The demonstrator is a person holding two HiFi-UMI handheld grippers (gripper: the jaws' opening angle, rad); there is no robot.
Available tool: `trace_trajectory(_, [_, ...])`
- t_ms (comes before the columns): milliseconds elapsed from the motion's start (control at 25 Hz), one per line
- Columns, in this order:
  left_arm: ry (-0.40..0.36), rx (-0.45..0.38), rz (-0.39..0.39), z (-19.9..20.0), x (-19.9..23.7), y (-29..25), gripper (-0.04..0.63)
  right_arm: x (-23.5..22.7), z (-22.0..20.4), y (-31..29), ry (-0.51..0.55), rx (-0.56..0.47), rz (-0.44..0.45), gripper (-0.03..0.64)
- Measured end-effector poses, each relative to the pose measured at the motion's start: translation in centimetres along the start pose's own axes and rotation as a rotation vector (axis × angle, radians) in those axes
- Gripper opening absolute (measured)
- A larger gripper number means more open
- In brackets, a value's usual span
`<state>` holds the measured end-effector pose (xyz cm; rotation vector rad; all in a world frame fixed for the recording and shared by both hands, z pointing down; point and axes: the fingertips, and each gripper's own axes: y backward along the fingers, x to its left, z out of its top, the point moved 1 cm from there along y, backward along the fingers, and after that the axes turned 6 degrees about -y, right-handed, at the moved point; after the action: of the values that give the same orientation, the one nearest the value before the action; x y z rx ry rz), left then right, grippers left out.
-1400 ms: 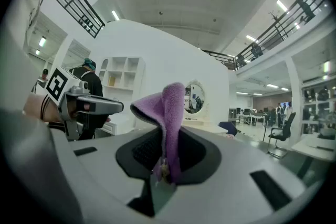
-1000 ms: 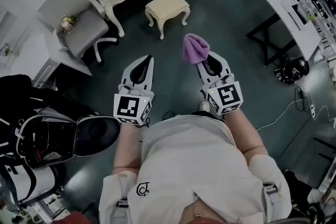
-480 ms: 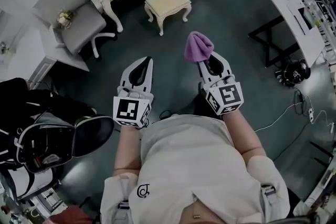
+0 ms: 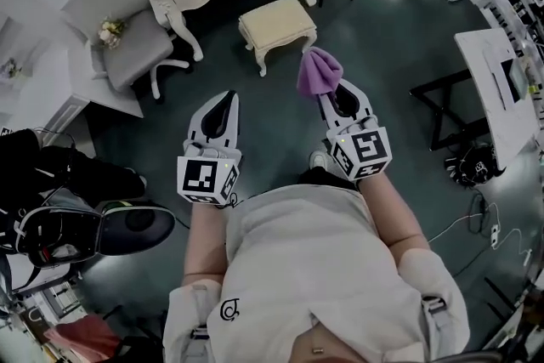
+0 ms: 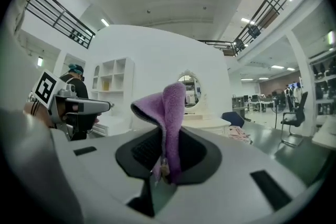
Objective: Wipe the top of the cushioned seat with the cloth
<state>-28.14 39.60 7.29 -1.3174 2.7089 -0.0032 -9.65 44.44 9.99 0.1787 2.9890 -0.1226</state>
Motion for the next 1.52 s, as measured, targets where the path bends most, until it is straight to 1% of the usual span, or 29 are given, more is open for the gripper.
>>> trace_trajectory(120, [0.010, -0.005, 0.039, 0.5, -0.7, -4.7, 0.012, -4.5, 1.0, -2.3, 0.021, 0.015, 0.047, 0.074])
trace_trajectory(320, [0.032, 0.002, 0.098, 0.0, -1.4, -12.2, 0.012, -11.0, 1.6, -6.2, 0.054, 0.054, 0.101, 0.074])
trace_trajectory(520, [0.052, 0.037, 0.128, -0.8, -1.7, -17.8, 0.012, -15.3, 1.7, -9.3, 0.057, 0.082, 0.146, 0.074])
trace_trajectory(720, [0.076, 0.087, 0.145, -2.6, 0.0, -22.4, 0.012, -18.5, -0.1, -13.8, 0.033, 0.136, 0.169, 0.074])
trace_trajectory(880, [0.098, 0.127, 0.168, -4.6, 2.7, -26.0, 0.012, -20.4, -1.8, -19.0, 0.026, 0.188, 0.197, 0.074])
trace_trajectory(1040, [0.110, 0.136, 0.189, -6.1, 7.7, -30.7, 0.012, -22.0, -2.8, -26.3, 0.018, 0.226, 0.211, 0.075])
trace_trajectory(1280, [0.102, 0.104, 0.189, -6.2, 15.2, -39.1, 0.012, -23.9, -2.7, -36.9, 0.013, 0.279, 0.251, 0.075])
trace_trajectory(1400, [0.091, 0.091, 0.192, -5.6, 18.0, -42.3, 0.012, -24.8, -2.2, -41.5, 0.012, 0.295, 0.272, 0.075])
trace_trajectory(1520, [0.097, 0.054, 0.187, -5.9, 19.9, -44.7, 0.012, -25.2, -3.0, -45.5, 0.008, 0.320, 0.287, 0.075])
